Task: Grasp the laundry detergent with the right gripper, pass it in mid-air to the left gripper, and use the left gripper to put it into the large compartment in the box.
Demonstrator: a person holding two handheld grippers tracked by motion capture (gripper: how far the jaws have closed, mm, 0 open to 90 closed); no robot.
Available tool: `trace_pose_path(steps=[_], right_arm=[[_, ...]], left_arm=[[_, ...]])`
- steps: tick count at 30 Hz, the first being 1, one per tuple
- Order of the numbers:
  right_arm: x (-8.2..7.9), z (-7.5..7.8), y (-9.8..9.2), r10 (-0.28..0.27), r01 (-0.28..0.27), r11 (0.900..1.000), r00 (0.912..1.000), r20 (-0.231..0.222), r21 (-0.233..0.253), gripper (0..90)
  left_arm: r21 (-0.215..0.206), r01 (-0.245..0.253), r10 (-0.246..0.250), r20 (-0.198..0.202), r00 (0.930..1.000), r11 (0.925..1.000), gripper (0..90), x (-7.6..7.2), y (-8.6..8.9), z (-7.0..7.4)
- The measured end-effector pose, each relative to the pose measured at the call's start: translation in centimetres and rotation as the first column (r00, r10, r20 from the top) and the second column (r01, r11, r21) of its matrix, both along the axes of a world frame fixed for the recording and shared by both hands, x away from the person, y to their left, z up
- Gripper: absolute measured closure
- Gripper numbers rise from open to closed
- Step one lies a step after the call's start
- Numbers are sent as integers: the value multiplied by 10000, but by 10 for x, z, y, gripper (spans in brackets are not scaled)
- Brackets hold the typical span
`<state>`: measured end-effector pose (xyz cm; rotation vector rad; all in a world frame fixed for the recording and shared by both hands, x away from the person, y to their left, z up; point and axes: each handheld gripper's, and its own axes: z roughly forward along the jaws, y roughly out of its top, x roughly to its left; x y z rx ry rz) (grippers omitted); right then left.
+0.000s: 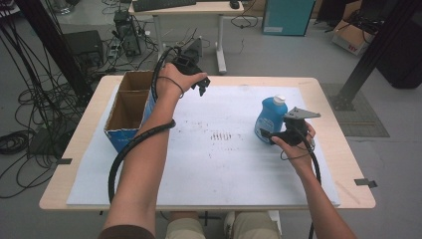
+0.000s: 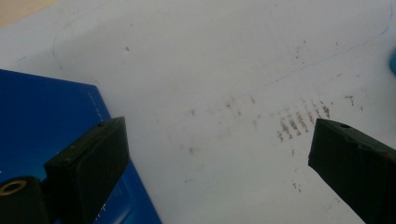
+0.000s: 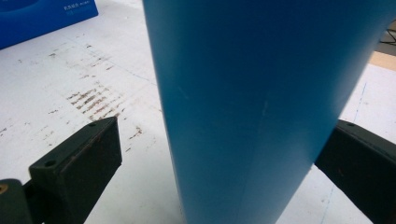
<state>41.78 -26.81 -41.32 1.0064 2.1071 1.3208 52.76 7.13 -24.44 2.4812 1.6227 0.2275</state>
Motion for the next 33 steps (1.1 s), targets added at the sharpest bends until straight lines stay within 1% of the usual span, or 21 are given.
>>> trace_pose_path(steps=[10,14,16,18,21,23,25,32,33], right_arm=[[0,1,0,41,-41,10000,9998,172,20,11],[-1,1,0,74,-74,10000,9999,139,-62,10],[-1,1,0,45,-45,10000,9999,152,-21,10],[-1,1,0,117,-115,9999,9997,197,-92,10],[-1,1,0,132,-131,9999,9997,229,-64,10],[-1,1,0,132,-130,9999,9996,238,-68,10],[-1,1,1,153,-151,9999,9995,267,-78,10],[0,0,1,170,-167,9998,9995,263,-116,10],[0,0,1,176,-174,9998,9995,261,-66,10]], left_arm=[[34,54,-54,16,10000,10000,56,0,-1,2],[38,52,-52,4,10000,10000,56,-1,-1,2],[18,31,-31,20,10000,10000,56,-1,-1,2],[14,31,-31,20,10000,10000,56,-1,-1,3],[7,1,-1,79,10000,10000,56,-1,-1,3],[24,32,-32,23,10000,10000,56,-1,-1,4],[17,39,-39,66,10000,10000,56,-1,0,4],[28,34,-35,29,10000,10000,56,0,1,3],[45,33,-33,24,10000,10000,56,0,1,3]])
